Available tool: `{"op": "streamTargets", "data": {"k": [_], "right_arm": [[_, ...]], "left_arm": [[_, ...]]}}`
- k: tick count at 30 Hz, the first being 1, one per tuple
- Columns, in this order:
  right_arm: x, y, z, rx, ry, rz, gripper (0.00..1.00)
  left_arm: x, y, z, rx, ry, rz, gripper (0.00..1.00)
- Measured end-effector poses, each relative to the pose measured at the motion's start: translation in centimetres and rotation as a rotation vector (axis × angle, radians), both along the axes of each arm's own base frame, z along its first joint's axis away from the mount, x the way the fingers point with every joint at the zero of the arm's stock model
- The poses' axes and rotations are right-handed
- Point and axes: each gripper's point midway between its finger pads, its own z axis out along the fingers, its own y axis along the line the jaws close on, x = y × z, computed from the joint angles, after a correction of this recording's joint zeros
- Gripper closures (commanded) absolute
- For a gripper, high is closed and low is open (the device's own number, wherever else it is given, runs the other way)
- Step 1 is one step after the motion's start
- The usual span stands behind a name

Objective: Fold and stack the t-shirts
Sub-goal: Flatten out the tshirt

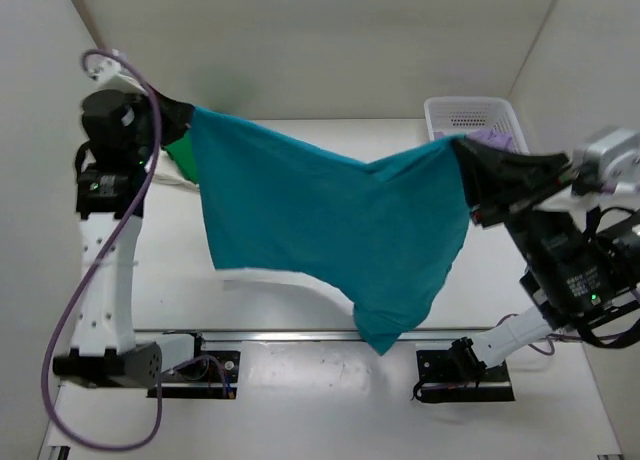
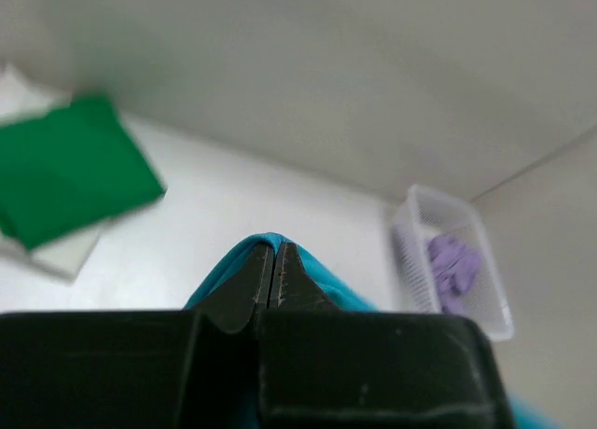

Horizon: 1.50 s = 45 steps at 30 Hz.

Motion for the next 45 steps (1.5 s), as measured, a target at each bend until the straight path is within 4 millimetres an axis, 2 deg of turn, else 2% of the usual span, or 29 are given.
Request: {"op": "streamTargets", "data": {"k": [2,4,6,7,9,11,14,16,17,18,20,21,22,24,26,27,28,30,31,32,34,35,37,39,40,42,43,44,45], "right_arm": [[-0.5,0.1,-2.3,-0.058,0.016,0.003,1.00],[0.3,-1.4,-4.3,-0.091,0.064,-0.031,1.00],[1.5,-3.4,-4.9,-0.077,0.114,-0.098,1.00],[2.2,-4.5,-4.9,-0.064,0.139,-0.147,1.00],[3.1,-6.4,-4.1,-0.022,0.190,-0.213,1.00],[3.3,-6.8,-2.0,0.013,0.199,-0.245,0.99],[3.5,-5.4,-1.3,-0.018,0.167,-0.301,1.00],[4.2,-3.9,-1.1,-0.065,0.129,-0.361,1.00],[5.3,-3.5,-1.0,-0.087,0.109,-0.418,1.00],[7.3,-3.6,-0.5,-0.109,0.075,-0.498,1.00],[12.5,-4.3,-0.1,-0.137,0.021,-0.580,1.00],[15.5,-4.8,-1.5,-0.177,0.041,-0.602,1.00],[18.6,-5.0,-4.1,-0.216,0.106,-0.596,1.00],[23.9,-5.1,-10.5,-0.289,0.277,-0.555,1.00],[26.7,-5.2,-16.6,-0.326,0.454,-0.479,1.00],[27.6,-5.3,-18.9,-0.329,0.547,-0.427,1.00],[28.1,-5.5,-20.2,-0.320,0.628,-0.393,1.00],[29.1,-6.1,-19.2,-0.264,0.681,-0.389,1.00],[29.0,-5.6,-18.1,-0.240,0.663,-0.386,1.00],[27.9,-4.3,-17.1,-0.236,0.643,-0.375,1.00],[23.9,-0.3,-14.7,-0.247,0.597,-0.274,1.00],[21.6,1.9,-12.8,-0.241,0.552,-0.201,1.00],[16.7,4.2,-9.1,-0.206,0.456,-0.106,1.00],[11.3,5.0,-5.8,-0.165,0.371,-0.052,1.00],[7.9,5.6,-4.0,-0.154,0.309,-0.006,1.00],[1.9,7.7,-0.4,-0.135,0.127,0.101,1.00],[-0.3,8.6,0.1,-0.151,0.044,0.135,1.00],[-1.2,8.2,0.7,-0.153,-0.005,0.105,1.00],[-0.6,7.0,1.7,-0.124,-0.005,0.023,1.00]], "left_arm": [[2.3,0.0,-4.7,-0.003,0.121,0.001,1.00],[3.9,-0.1,-8.8,-0.002,0.232,0.002,1.00],[4.3,-0.6,-10.3,0.000,0.276,-0.005,1.00],[4.3,-0.9,-10.4,-0.001,0.279,-0.012,1.00],[3.7,-1.6,-9.3,-0.004,0.249,-0.033,1.00],[3.0,-1.9,-7.3,-0.009,0.199,-0.044,1.00],[1.9,-1.4,-3.5,-0.016,0.099,-0.033,1.00],[1.2,-0.8,-2.0,-0.017,0.060,-0.015,1.00],[0.9,-0.5,-1.4,-0.018,0.046,-0.006,1.00],[0.7,-0.3,-0.9,-0.018,0.034,-0.002,1.00],[0.5,-0.1,-0.1,-0.017,0.017,0.005,1.00],[0.5,0.0,0.0,-0.017,0.015,0.009,1.00],[0.5,0.1,0.0,-0.014,0.017,0.011,1.00],[0.5,0.5,-0.4,-0.006,0.031,0.020,1.00],[0.6,0.9,-1.0,-0.001,0.049,0.031,1.00],[0.7,1.0,-1.3,-0.002,0.057,0.034,1.00],[0.7,1.1,-1.5,-0.004,0.062,0.032,1.00],[0.7,0.9,-1.8,-0.007,0.073,0.017,1.00],[0.6,0.8,-2.0,-0.006,0.079,0.013,1.00],[0.5,0.8,-2.0,-0.005,0.080,0.013,1.00],[0.1,0.7,-1.8,-0.005,0.078,0.005,1.00],[-0.2,0.7,-1.5,-0.003,0.077,0.003,1.00],[-0.9,0.6,-0.1,0.002,0.054,0.002,1.00],[-1.7,0.5,2.1,0.003,0.002,0.000,1.00],[-2.3,0.4,3.4,0.004,-0.029,-0.002,1.00],[-3.2,0.4,5.1,0.006,-0.075,-0.001,1.00],[-3.6,0.4,5.7,0.005,-0.093,-0.002,1.00],[-3.9,0.4,6.2,0.005,-0.108,-0.002,1.00],[-4.0,0.4,6.5,0.005,-0.117,-0.004,1.00]]}}
